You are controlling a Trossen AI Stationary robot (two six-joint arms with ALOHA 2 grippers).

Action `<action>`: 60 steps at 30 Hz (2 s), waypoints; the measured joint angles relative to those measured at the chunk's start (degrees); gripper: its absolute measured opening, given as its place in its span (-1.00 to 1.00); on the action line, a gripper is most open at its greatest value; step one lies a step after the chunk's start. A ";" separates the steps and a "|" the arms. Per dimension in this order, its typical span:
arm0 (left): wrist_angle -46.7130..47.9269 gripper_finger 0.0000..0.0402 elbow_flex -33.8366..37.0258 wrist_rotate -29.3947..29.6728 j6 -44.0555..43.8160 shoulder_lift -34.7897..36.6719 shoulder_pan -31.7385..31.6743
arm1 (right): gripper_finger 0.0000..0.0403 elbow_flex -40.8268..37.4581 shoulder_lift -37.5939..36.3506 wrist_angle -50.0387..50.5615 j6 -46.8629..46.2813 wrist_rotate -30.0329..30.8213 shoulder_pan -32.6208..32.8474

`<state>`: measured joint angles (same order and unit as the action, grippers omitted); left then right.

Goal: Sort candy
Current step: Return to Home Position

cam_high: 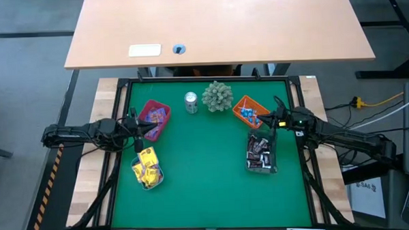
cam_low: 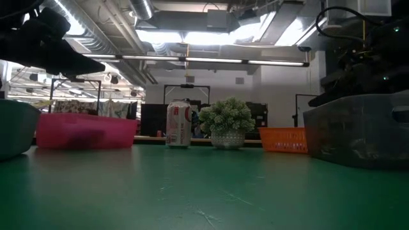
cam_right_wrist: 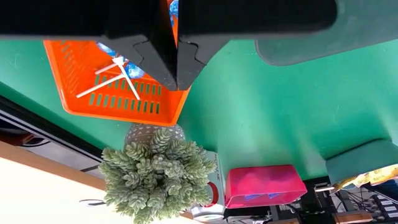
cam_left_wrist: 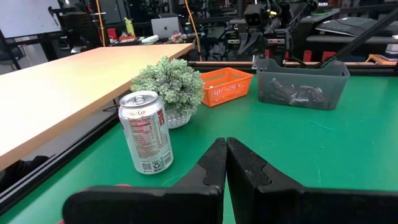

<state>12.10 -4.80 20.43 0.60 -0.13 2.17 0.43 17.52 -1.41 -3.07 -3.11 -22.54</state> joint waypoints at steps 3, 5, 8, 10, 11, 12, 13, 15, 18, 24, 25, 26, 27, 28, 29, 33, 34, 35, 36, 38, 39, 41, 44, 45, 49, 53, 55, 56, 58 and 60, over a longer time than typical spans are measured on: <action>0.00 -0.99 0.00 0.00 0.00 0.00 0.00 | -0.99 0.00 -0.13 0.01 -0.02 0.00 0.08; 0.00 -0.99 0.00 0.00 0.00 -0.01 0.00 | -0.99 0.00 -0.49 0.02 -0.02 -0.02 0.08; 0.00 -0.99 0.00 0.02 0.00 0.01 -0.02 | -0.99 0.00 -2.11 0.02 -0.02 -0.02 0.08; 0.02 -0.99 0.00 0.02 0.00 0.01 0.00 | -0.99 0.00 -3.78 0.02 -0.02 -0.04 0.08; 0.02 -0.99 0.00 0.02 0.00 -0.01 0.00 | -0.99 0.00 -4.80 0.02 -0.02 -0.05 0.08; 0.02 -0.99 0.00 0.02 0.00 0.01 -0.01 | -0.99 0.00 -5.83 0.02 -0.02 -0.05 0.08; 0.02 -0.99 0.00 0.02 0.00 0.01 -0.02 | -0.99 0.00 -6.86 0.02 -0.02 -0.05 0.08; 0.02 -0.99 0.00 0.02 0.01 0.01 0.00 | -0.99 0.00 -8.86 0.02 -0.03 -0.07 0.08; 0.02 -0.99 0.00 0.02 0.00 0.01 -0.01 | -0.99 0.00 -11.39 0.02 -0.04 -0.07 0.08; 0.02 -0.99 0.00 0.02 0.02 0.01 -0.02 | -0.99 0.00 -15.56 0.02 -0.04 -0.07 0.08; 0.02 -0.99 0.00 0.02 0.00 0.01 0.00 | -0.99 0.00 -16.24 0.02 -0.04 -0.09 0.08; 0.02 -0.99 0.00 0.02 0.00 0.01 -0.02 | -0.99 0.00 -16.92 0.02 -0.04 -0.09 0.08; 0.02 -0.99 0.00 0.02 0.00 0.01 0.00 | -0.99 0.00 -17.49 0.01 -0.06 -0.09 0.08; 0.02 -0.99 0.00 0.02 0.00 0.01 -0.02 | -0.99 0.00 -17.44 -0.16 -0.05 -0.12 0.07; 0.02 -0.99 0.00 0.02 0.00 -0.01 0.00 | -0.99 0.00 -17.39 -0.32 -0.07 -0.25 0.08; 0.02 -0.99 0.00 0.02 0.00 -0.01 0.00 | -0.99 0.00 -17.41 -0.02 -0.07 -0.09 0.08; 0.02 -0.99 0.00 0.02 0.00 -0.01 0.00 | -0.99 0.00 -17.38 -0.02 -0.06 0.01 0.08; 0.02 -0.99 0.00 0.02 0.00 -0.01 0.07 | -0.99 0.00 -17.39 -0.02 -0.07 0.02 0.12; 0.02 -0.99 0.00 0.04 0.00 -0.01 0.16 | -0.99 0.00 -17.42 -0.01 -0.04 0.08 0.44; 0.02 -0.99 0.00 0.03 0.00 -0.01 0.56 | -0.99 0.00 -17.38 0.04 -0.04 0.59 2.13; 0.02 -0.99 0.00 0.02 0.00 -0.01 0.76 | -0.99 0.00 -17.40 0.04 -0.06 0.61 3.28; 0.02 -0.99 0.00 0.02 0.00 -0.01 1.05 | -0.99 0.00 -17.40 0.04 -0.04 0.57 5.53; 0.02 -0.99 0.00 0.02 0.00 -0.01 1.38 | -0.99 0.00 -17.40 0.05 -0.04 0.57 8.54; 0.02 -0.99 0.00 0.02 0.00 -0.01 1.38 | -0.99 0.00 -17.40 0.07 -0.04 0.57 9.27; 0.02 -0.99 0.00 0.03 0.00 -0.01 1.38 | -0.99 0.00 -17.40 0.07 -0.04 0.54 10.71; 0.02 -0.99 0.00 0.03 0.00 -0.01 1.38 | -0.99 0.00 -17.40 0.07 -0.04 0.59 10.53; 0.02 -0.99 0.00 0.03 0.00 -0.01 1.38 | -0.99 0.00 -17.40 0.07 -0.04 0.57 10.53; 0.02 -0.99 0.00 0.02 0.00 -0.01 1.38 | -0.99 0.00 -17.40 0.07 -0.04 0.57 10.53; 0.02 -0.99 0.00 0.02 0.00 -0.01 1.38 | -0.99 0.00 -17.40 0.09 -0.04 0.57 10.53; 0.02 -0.99 0.00 0.02 0.00 -0.01 1.38 | -0.99 0.00 -17.40 0.09 -0.04 0.57 10.53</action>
<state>12.12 -4.80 20.45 0.60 -0.14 3.55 0.43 0.12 -1.32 -3.11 -2.54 -12.01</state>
